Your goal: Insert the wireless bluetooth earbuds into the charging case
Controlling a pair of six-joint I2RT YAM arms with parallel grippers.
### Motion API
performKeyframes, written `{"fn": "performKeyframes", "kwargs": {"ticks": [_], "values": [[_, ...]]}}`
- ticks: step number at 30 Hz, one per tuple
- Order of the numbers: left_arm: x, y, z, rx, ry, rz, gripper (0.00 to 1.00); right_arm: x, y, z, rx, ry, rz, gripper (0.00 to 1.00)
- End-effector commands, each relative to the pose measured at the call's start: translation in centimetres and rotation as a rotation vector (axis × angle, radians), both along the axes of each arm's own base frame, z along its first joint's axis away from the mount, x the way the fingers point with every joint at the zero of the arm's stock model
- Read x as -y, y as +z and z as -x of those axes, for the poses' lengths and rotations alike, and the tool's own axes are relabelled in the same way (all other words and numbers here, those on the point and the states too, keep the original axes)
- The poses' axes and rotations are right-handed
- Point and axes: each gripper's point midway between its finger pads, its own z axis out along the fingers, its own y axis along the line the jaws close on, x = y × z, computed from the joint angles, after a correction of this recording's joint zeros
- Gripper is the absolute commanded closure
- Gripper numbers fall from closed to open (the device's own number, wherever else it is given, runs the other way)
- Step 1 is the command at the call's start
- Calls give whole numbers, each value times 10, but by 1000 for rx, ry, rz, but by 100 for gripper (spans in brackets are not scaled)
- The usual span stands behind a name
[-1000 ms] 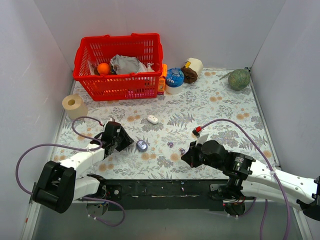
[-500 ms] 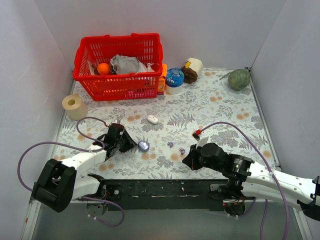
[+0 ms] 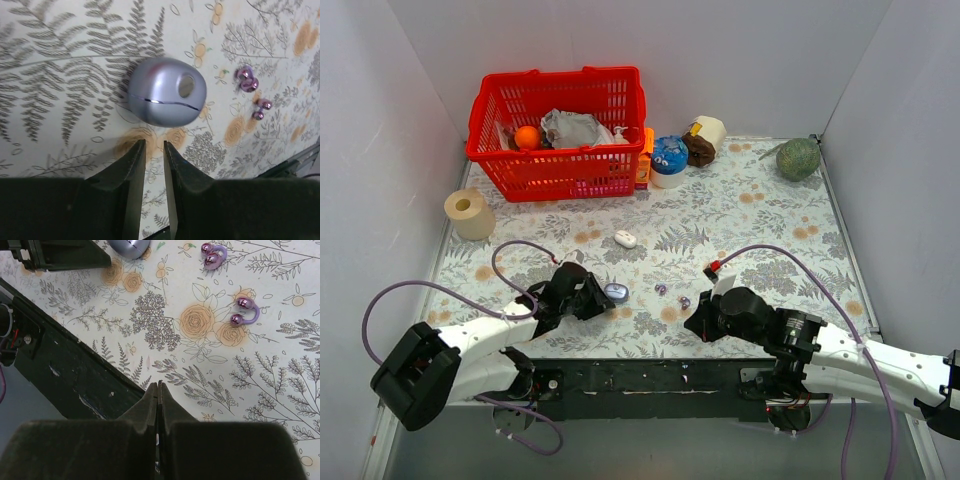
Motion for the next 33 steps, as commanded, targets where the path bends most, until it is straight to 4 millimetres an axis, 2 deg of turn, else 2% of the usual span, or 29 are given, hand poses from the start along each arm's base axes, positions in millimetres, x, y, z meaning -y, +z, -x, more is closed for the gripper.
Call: {"fn": "performKeyframes", "kwargs": {"ticks": [1, 3, 4, 5, 7, 8, 10, 12, 13, 14, 15, 18, 19, 23, 26, 33], "values": [[23, 16, 3, 44, -22, 83, 78, -7, 6, -2, 11, -2, -33, 99], [35, 22, 8, 56, -61, 89, 78, -7, 6, -3, 13, -2, -30, 99], [37, 27, 4, 86, -56, 80, 79, -7, 6, -3, 12, -2, -29, 99], [37, 41, 0, 121, -45, 83, 79, -7, 7, -3, 14, -3, -28, 99], [29, 62, -10, 204, 6, 79, 79, -5, 7, -3, 15, -6, -24, 99], [21, 81, -12, 249, 36, 88, 79, -4, 7, -3, 15, -9, -21, 99], [1, 94, -26, 323, 116, 23, 81, -1, 6, -3, 22, -15, -17, 99], [-12, 100, -35, 332, 150, -43, 90, 0, 4, -4, 26, -19, -14, 99], [-21, 96, -43, 319, 163, -78, 98, 0, 4, -4, 25, -20, -16, 99], [-24, 92, -47, 300, 165, -98, 100, -1, 5, -4, 26, -17, -19, 99], [-26, 79, -51, 264, 163, -130, 100, -2, 3, -4, 23, -14, -13, 99], [-33, 63, -63, 230, 182, -154, 100, -5, 8, -4, 23, -6, -19, 99], [-39, 50, -67, 194, 201, -183, 100, -5, 9, -4, 26, -5, -21, 99], [-42, 21, -71, 105, 208, -231, 100, -4, 15, -5, 35, -8, -19, 99], [-34, 10, -71, 82, 177, -217, 100, -3, 17, -5, 43, -6, -15, 99], [-16, 7, -63, 57, 119, -136, 100, 1, 13, -5, 41, -14, -6, 99]]}}
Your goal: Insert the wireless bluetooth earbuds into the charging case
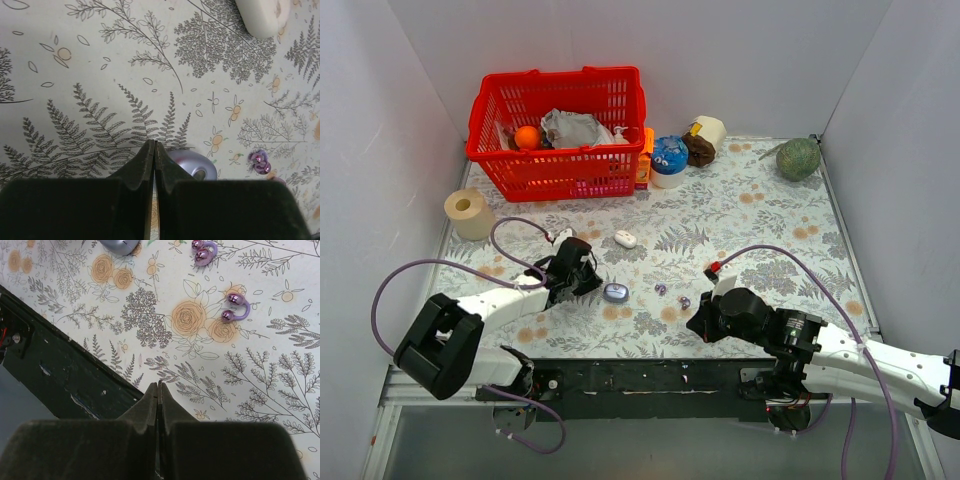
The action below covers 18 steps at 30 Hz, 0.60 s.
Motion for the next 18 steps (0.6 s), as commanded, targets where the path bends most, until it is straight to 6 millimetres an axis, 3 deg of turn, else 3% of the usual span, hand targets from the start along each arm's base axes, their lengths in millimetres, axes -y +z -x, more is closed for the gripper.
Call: {"fn": "performKeyframes", "kwargs": {"ticks": [1, 12, 18], "values": [[16, 5, 5, 14, -56, 75, 100, -5, 17, -4, 33, -7, -43, 99], [50, 3, 47, -2, -156, 133, 100, -9, 14, -3, 20, 0, -48, 99], [82, 21, 57, 34, -232, 213, 100, -7, 12, -3, 17, -6, -44, 99]]}}
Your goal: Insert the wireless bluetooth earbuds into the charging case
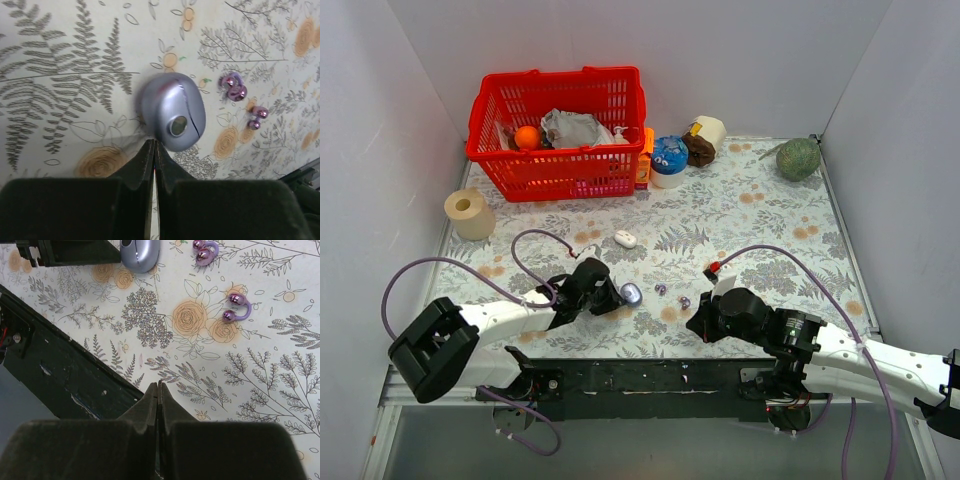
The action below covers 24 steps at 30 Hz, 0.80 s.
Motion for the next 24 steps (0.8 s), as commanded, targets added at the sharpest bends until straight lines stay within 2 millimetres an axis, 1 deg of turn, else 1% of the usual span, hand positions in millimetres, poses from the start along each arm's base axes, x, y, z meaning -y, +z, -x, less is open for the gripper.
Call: {"fn": "performKeyframes", "kwargs": {"ticks": [1, 3, 5, 7, 8, 9, 10, 11, 12, 13, 14, 15, 16, 18, 19, 21, 22, 24], "values": [[33, 32, -2, 80, -48, 136, 100, -6, 12, -3, 18, -9, -44, 99], [43, 33, 1, 84, -86, 139, 100, -5, 12, -3, 20, -11, -42, 99], [47, 33, -2, 88, -98, 118, 100, -4, 13, -4, 23, -17, -44, 99], [42, 34, -6, 98, -80, 84, 100, -2, 15, -4, 26, -20, -43, 99], [36, 33, -4, 94, -76, 56, 100, 0, 15, -4, 26, -25, -39, 99], [33, 44, -6, 119, -68, 59, 97, 0, 15, -4, 27, -26, -41, 99], [21, 40, -6, 125, -54, 2, 89, 3, 14, -4, 29, -28, -38, 99], [17, 47, -7, 146, -54, -9, 69, 4, 14, -5, 33, -33, -38, 99], [13, 60, -9, 183, -50, -4, 53, 5, 13, -5, 35, -34, -33, 99], [6, 62, -9, 198, -55, -36, 40, 6, 13, -5, 39, -36, -35, 99], [2, 65, -8, 205, -48, -51, 20, 7, 12, -6, 44, -36, -28, 99], [-1, 72, -10, 218, -28, -47, 13, 8, 12, -6, 45, -40, -24, 99], [-6, 70, -7, 203, -23, -66, 7, 8, 11, -7, 46, -41, -18, 99], [-8, 70, -7, 176, 14, -60, 2, 9, 9, -7, 52, -38, -7, 99], [-11, 61, -3, 132, 34, -80, 2, 8, 8, -8, 51, -40, -3, 99], [-6, 53, 2, 58, 81, -40, 2, 7, 8, -9, 57, -37, -2, 99], [-6, 42, 7, 11, 99, -47, 2, 7, 7, -9, 55, -36, 0, 99], [3, 38, 17, -39, 141, -5, 3, 5, 8, -9, 58, -31, -2, 99]]}}
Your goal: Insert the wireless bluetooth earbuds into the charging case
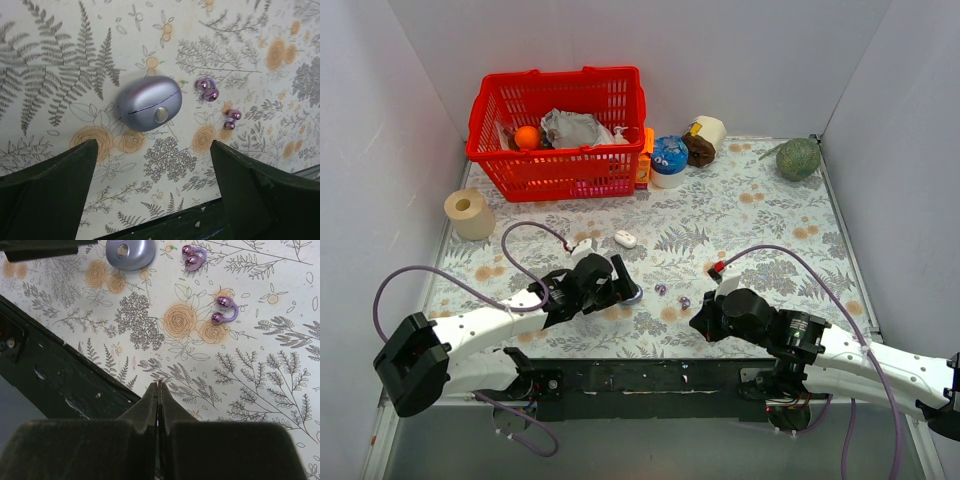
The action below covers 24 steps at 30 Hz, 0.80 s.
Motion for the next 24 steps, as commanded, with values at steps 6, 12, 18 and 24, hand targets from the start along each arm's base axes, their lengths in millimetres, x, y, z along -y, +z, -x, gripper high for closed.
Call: {"fn": "performKeyframes", "kwargs": {"ticks": [6, 12, 18, 24], "values": [[9, -29, 33, -123, 103, 9, 52, -3, 5, -4, 27, 0, -7, 99], [2, -50, 36, -127, 94, -35, 100, 0, 4, -4, 34, -2, -11, 99], [2, -61, 24, -108, 93, -106, 100, 1, 5, -4, 34, -4, -8, 99], [-1, -73, 11, -114, 103, -152, 98, 2, 6, -4, 37, -3, -2, 99]]}}
